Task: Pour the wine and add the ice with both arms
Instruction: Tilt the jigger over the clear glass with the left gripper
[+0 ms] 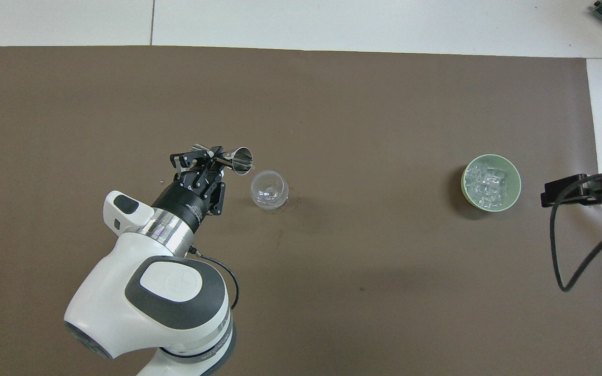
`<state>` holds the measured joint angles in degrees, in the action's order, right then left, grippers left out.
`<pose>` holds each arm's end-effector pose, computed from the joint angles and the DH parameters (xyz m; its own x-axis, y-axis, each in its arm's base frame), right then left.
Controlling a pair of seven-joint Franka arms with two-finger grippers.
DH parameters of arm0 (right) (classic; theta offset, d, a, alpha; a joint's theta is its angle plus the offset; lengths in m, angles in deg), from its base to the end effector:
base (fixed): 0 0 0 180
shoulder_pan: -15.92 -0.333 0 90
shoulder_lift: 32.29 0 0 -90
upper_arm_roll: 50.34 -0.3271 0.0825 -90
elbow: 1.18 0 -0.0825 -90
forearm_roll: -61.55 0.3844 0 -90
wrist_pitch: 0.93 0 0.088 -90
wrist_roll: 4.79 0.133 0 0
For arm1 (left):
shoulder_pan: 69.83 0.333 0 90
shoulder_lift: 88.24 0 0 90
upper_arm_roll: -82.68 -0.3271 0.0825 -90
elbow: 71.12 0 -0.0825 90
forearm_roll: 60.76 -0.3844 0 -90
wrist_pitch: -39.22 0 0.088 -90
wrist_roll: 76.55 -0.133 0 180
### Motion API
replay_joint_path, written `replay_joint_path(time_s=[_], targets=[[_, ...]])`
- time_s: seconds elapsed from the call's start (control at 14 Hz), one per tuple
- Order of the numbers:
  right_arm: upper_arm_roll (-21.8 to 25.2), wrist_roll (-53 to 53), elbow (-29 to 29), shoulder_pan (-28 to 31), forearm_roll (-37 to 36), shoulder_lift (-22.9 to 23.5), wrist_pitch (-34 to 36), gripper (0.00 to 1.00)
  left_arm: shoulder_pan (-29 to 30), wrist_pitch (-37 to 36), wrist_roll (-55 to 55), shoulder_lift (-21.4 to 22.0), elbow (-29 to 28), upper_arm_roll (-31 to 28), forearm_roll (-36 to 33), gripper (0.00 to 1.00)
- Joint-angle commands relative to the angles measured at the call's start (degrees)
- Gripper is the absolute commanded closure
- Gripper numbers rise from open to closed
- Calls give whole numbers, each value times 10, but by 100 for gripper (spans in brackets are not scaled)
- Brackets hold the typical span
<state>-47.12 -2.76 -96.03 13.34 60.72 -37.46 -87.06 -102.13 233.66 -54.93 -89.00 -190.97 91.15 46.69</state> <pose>0.5162 -0.0091 0.6126 0.9970 -0.0470 -0.0617 -0.0464 -0.9989 0.0116 0.4780 -0.2627 0.4491 0.0974 0.9030 -0.4184 0.6460 0.2624 0.7168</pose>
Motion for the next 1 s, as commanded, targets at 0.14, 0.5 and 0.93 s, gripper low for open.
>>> replay_joint_path(time_s=[0.14,0.5,0.93], targets=[[-3,-16,-1,7,4,-5,7,0,-24,43,-56,-17,22,-6,-12,100],[-3,-16,-1,7,4,-5,7,0,-43,62,-97,-21,26,-4,-22,100],[-3,-16,-1,7,4,-5,7,0,-44,63,-158,-21,19,-5,-23,100]])
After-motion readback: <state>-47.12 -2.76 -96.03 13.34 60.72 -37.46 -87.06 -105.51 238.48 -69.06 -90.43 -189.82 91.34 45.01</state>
